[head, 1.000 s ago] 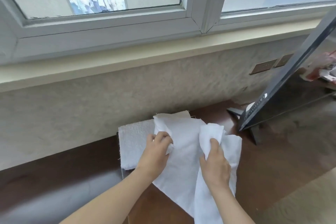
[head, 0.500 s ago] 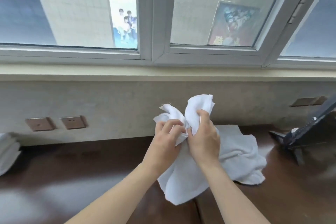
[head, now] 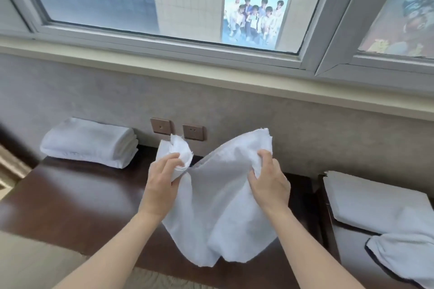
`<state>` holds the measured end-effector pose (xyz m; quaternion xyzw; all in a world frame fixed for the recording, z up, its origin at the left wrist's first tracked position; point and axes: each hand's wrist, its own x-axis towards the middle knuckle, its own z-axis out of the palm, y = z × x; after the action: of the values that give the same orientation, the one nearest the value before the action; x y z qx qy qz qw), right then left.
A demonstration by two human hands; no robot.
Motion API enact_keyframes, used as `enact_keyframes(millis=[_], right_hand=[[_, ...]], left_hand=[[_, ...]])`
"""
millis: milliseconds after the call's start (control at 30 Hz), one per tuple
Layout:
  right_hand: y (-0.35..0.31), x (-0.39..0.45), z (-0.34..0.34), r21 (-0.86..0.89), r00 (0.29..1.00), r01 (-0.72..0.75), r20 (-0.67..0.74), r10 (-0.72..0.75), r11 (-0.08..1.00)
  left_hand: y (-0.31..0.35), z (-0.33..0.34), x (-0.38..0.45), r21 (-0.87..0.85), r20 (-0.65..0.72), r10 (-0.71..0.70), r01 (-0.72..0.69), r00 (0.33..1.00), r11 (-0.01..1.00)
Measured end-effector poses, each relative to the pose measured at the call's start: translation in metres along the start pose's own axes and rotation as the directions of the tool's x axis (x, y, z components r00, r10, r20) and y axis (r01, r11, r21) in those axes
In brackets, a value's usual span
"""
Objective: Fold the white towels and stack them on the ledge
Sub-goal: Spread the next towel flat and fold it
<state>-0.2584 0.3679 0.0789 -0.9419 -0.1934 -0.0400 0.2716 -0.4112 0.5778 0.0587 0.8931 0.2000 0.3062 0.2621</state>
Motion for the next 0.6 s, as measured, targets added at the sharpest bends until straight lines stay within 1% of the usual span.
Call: enact_keyframes(millis=[33, 67, 100, 133, 167, 200, 267, 300, 367, 433, 533, 600], right_hand=[[0.015, -0.002, 0.013, -0.071, 0.997, -0.053, 0.057, 0.057, 0.996], [0.03, -0.004, 0.026, -0.17, 0.986, -0.097, 0.118, 0.118, 0.981], [0.044, -0.008, 0.04, -0.274, 0.966, -0.131, 0.179, 0.185, 0.953], [0.055, -0.012, 0.053, -0.353, 0.94, -0.157, 0.233, 0.249, 0.923], [0.062, -0.016, 0.067, -0.389, 0.915, -0.169, 0.279, 0.291, 0.905], [0.066, -0.019, 0.08, -0.391, 0.894, -0.169, 0.325, 0.307, 0.905], [0.068, -0.023, 0.106, -0.352, 0.86, -0.14, 0.42, 0.29, 0.926], [0.067, -0.023, 0.118, -0.332, 0.844, -0.121, 0.462, 0.273, 0.936], [0.059, -0.021, 0.139, -0.292, 0.81, -0.086, 0.537, 0.237, 0.953], [0.049, -0.019, 0.156, -0.255, 0.781, -0.055, 0.591, 0.201, 0.965], [0.032, -0.019, 0.175, -0.221, 0.759, -0.044, 0.627, 0.176, 0.974], [0.022, -0.02, 0.187, -0.206, 0.753, -0.035, 0.639, 0.161, 0.978]], left_hand=[[-0.022, -0.003, -0.008, 0.057, 0.034, -0.105, 0.103, 0.994, 0.993], [-0.042, -0.006, -0.018, 0.14, 0.081, -0.233, 0.221, 0.969, 0.965], [-0.06, -0.008, -0.03, 0.238, 0.131, -0.354, 0.317, 0.926, 0.918], [-0.076, -0.009, -0.043, 0.321, 0.172, -0.425, 0.357, 0.889, 0.877], [-0.09, -0.008, -0.053, 0.371, 0.216, -0.44, 0.344, 0.871, 0.863], [-0.1, -0.005, -0.061, 0.401, 0.278, -0.44, 0.313, 0.854, 0.861], [-0.111, 0.006, -0.071, 0.466, 0.416, -0.483, 0.276, 0.771, 0.841], [-0.114, 0.014, -0.074, 0.49, 0.46, -0.508, 0.269, 0.728, 0.829], [-0.119, 0.033, -0.076, 0.491, 0.51, -0.545, 0.295, 0.666, 0.82], [-0.119, 0.053, -0.076, 0.476, 0.544, -0.553, 0.311, 0.631, 0.823], [-0.118, 0.078, -0.067, 0.501, 0.618, -0.534, 0.234, 0.577, 0.833], [-0.122, 0.093, -0.059, 0.5, 0.663, -0.504, 0.173, 0.553, 0.848]])
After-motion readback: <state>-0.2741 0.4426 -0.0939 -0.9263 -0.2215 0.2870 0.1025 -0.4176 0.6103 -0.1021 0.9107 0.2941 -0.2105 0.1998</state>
